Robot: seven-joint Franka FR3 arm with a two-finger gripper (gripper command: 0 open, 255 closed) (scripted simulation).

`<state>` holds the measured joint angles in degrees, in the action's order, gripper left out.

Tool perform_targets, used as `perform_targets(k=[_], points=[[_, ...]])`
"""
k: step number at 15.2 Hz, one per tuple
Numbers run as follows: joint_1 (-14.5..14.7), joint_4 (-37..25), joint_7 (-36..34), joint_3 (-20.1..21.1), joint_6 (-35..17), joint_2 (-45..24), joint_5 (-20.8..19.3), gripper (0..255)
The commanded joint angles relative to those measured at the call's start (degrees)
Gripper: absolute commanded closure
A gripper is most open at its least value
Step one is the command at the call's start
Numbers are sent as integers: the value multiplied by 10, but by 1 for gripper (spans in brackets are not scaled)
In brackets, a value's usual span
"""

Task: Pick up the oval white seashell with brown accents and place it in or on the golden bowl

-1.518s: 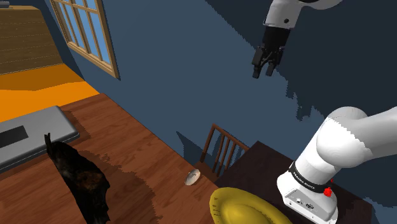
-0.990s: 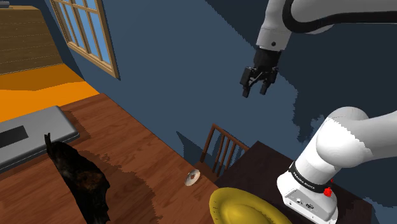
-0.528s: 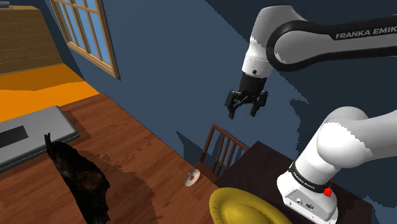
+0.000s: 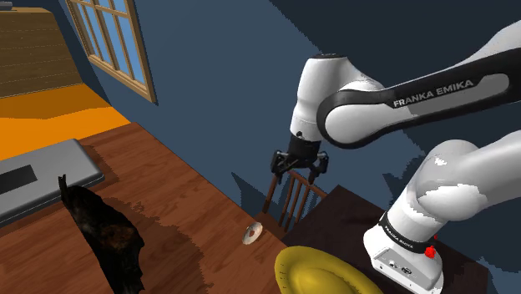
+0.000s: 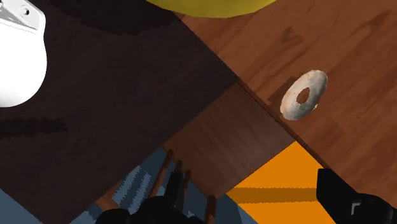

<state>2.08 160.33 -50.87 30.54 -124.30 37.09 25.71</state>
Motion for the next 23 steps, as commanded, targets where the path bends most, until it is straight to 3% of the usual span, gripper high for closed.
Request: perform_targets(k=[1,4,7,9,11,12,13,14,15,21,23], points=[[-8,-2,-53,45,-53,-49,14,0],[-38,-19,-135,110,-125,-131,8,0],[-94,-43,-240,185,-197,-227,-42,0],[-149,-63,-343,238,-243,-304,-126,0],[-196,-88,-503,267,-276,-403,-292,0],[-190,-105,-590,248,-281,-454,-388,0],[-163,-125,-661,214,-282,-497,-459,0],[-131,-129,-663,183,-285,-499,-456,0],[-118,-130,-674,167,-291,-508,-471,0],[-51,-143,-747,80,-327,-571,-572,0],[-51,-143,-746,80,-327,-571,-571,0]])
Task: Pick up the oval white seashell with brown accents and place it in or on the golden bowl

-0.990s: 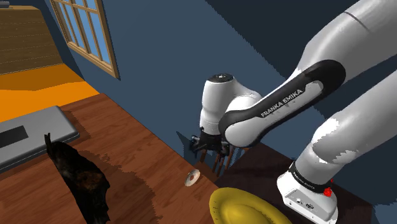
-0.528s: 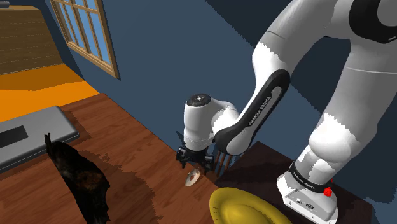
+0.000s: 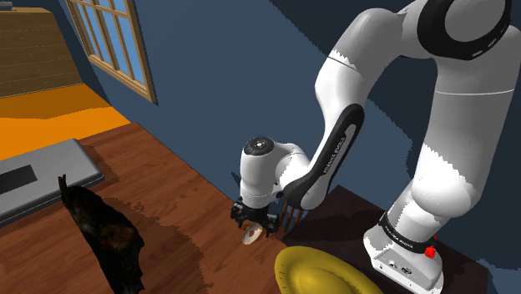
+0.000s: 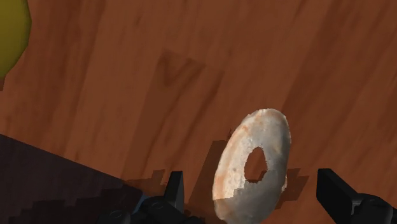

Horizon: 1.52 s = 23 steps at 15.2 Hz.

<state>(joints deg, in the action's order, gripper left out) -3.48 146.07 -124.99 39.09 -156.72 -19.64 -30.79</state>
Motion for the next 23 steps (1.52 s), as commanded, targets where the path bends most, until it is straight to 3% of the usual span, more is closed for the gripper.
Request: perform_targets(k=[1,6,7,16,23], points=[[5,-1,-5,-6,-3,-4,-6,0],[5,-1,-5,-5,-2,-4,-6,0],[5,-1,-5,-5,-2,-4,-6,255],[5,-1,-5,-6,-3,-4,-6,255],[-67,15,73,88,35,65,103,255]])
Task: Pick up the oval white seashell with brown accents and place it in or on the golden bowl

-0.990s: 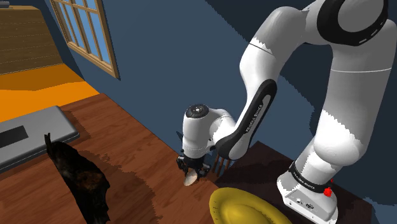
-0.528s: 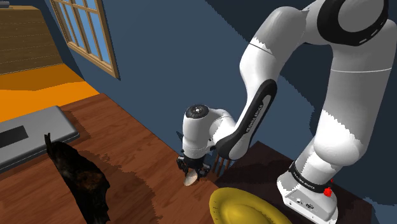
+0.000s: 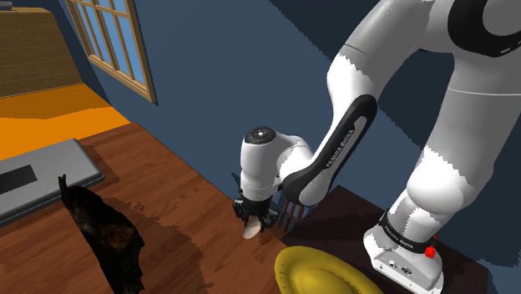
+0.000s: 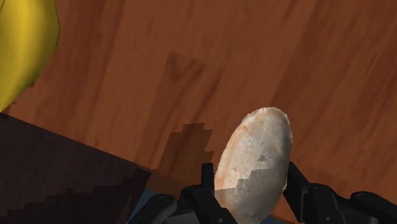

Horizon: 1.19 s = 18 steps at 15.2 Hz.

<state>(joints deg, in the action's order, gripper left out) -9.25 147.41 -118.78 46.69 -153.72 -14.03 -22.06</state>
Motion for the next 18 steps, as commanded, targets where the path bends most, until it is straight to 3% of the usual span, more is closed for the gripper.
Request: perform_targets(k=[1,9,13,18], points=[[-19,3,24,26,10,20,34,255],[-77,7,150,112,65,125,211,255],[-70,2,210,115,102,183,294,255],[-46,-9,258,93,154,241,359,255]])
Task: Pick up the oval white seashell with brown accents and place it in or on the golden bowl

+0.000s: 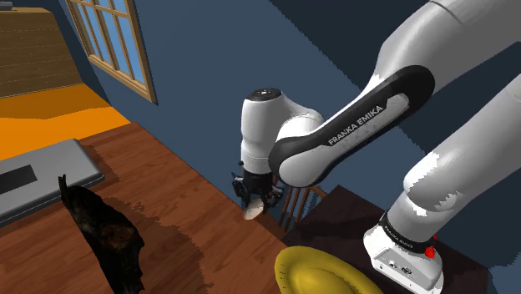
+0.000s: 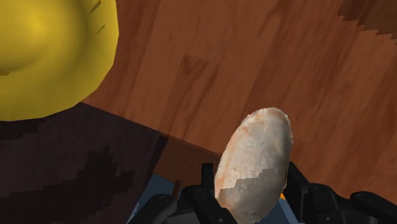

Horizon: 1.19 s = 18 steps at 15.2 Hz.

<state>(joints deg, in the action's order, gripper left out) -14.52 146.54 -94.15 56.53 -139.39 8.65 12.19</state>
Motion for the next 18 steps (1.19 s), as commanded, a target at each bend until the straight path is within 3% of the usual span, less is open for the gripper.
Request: perform_targets(k=[1,8,12,18], points=[[11,-3,18,-11,21,25,25,255],[35,-21,47,-42,84,79,61,255],[113,43,62,-64,107,171,143,255],[238,122,38,-83,158,299,230,255]])
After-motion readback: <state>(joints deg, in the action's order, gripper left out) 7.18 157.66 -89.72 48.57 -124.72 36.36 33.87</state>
